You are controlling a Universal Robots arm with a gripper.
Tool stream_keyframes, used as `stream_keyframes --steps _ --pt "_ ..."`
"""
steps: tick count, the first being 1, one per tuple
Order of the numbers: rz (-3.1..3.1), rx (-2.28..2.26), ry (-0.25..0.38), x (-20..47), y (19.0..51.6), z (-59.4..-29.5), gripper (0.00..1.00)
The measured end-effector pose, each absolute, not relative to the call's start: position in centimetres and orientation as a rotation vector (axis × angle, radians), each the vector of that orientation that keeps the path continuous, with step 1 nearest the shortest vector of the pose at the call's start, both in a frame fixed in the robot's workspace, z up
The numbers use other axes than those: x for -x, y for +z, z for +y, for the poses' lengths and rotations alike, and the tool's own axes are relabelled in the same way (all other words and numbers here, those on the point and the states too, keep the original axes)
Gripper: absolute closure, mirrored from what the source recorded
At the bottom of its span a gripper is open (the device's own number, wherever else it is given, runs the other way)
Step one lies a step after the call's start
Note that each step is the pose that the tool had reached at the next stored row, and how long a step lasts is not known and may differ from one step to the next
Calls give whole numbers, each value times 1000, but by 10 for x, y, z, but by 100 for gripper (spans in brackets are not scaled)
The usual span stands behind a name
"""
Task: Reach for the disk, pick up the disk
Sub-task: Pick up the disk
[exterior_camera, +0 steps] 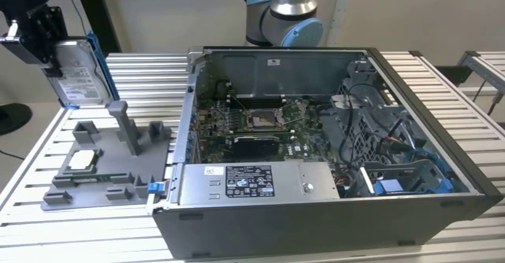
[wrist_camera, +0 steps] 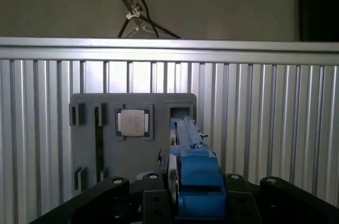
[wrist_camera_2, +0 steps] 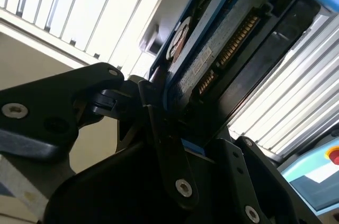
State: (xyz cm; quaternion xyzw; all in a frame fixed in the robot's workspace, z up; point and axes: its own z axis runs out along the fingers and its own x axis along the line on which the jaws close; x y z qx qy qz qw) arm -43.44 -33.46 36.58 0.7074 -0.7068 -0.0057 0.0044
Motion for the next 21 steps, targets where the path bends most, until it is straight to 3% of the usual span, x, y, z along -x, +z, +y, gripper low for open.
stream_keyframes --steps 21 --pt "-2214 -2216 -18 434 403 -335 100"
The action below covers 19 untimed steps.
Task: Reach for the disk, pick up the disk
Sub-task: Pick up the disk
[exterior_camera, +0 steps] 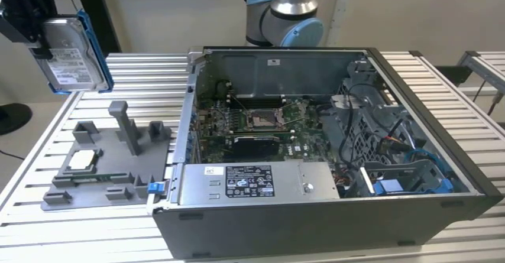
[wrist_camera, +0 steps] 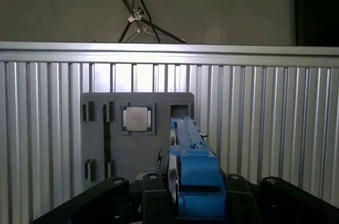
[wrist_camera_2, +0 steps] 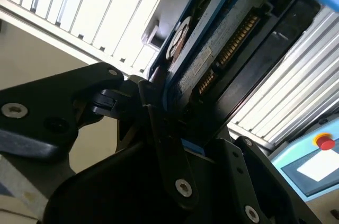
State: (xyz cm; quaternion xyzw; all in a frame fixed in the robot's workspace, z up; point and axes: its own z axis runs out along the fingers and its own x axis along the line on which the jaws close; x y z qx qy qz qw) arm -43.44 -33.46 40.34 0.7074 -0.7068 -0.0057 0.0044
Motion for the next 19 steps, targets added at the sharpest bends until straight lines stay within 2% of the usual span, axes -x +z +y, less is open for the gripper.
stream_keyframes --steps 19 --pt "-2214 -2216 -18 434 434 -335 100"
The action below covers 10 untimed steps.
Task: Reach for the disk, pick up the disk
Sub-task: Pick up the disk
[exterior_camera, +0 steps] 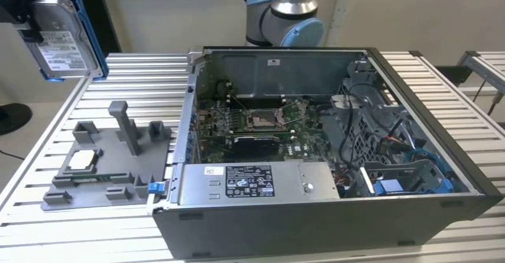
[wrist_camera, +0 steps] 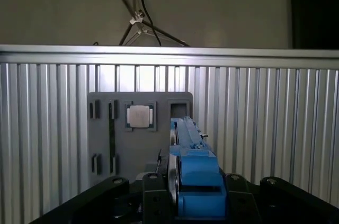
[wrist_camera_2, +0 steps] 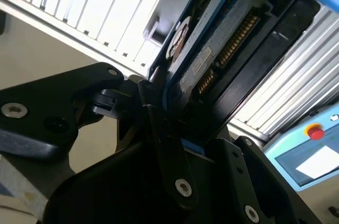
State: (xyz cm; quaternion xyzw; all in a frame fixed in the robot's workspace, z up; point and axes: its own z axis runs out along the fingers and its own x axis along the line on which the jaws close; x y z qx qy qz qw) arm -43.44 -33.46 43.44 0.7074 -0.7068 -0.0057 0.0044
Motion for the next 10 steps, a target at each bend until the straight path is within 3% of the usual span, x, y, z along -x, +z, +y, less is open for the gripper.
stream_keyframes --steps 10 --pt "-2214 -2216 -18 434 453 -335 100"
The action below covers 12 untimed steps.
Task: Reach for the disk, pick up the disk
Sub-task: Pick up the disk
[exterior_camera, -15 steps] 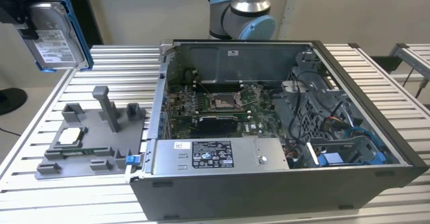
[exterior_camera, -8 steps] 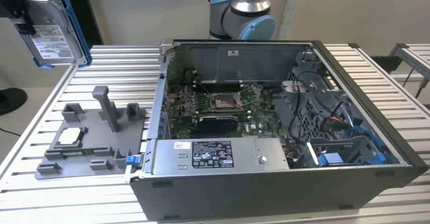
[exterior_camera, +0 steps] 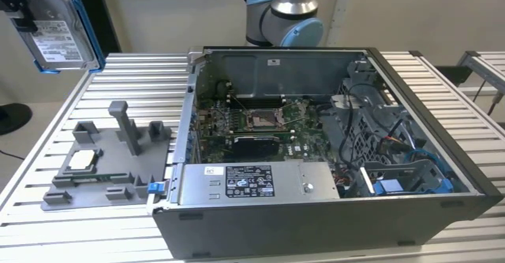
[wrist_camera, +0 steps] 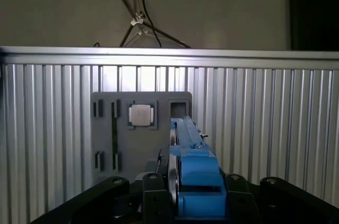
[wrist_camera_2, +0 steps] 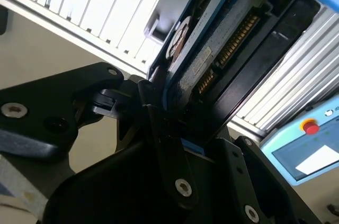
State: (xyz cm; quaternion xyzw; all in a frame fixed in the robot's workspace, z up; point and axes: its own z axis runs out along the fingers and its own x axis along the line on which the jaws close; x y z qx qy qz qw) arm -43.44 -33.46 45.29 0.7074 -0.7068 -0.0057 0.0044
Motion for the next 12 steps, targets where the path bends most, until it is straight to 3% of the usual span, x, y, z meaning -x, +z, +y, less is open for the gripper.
stream_keyframes --steps 12 --pt "-2214 -2216 -18 434 473 -335 100"
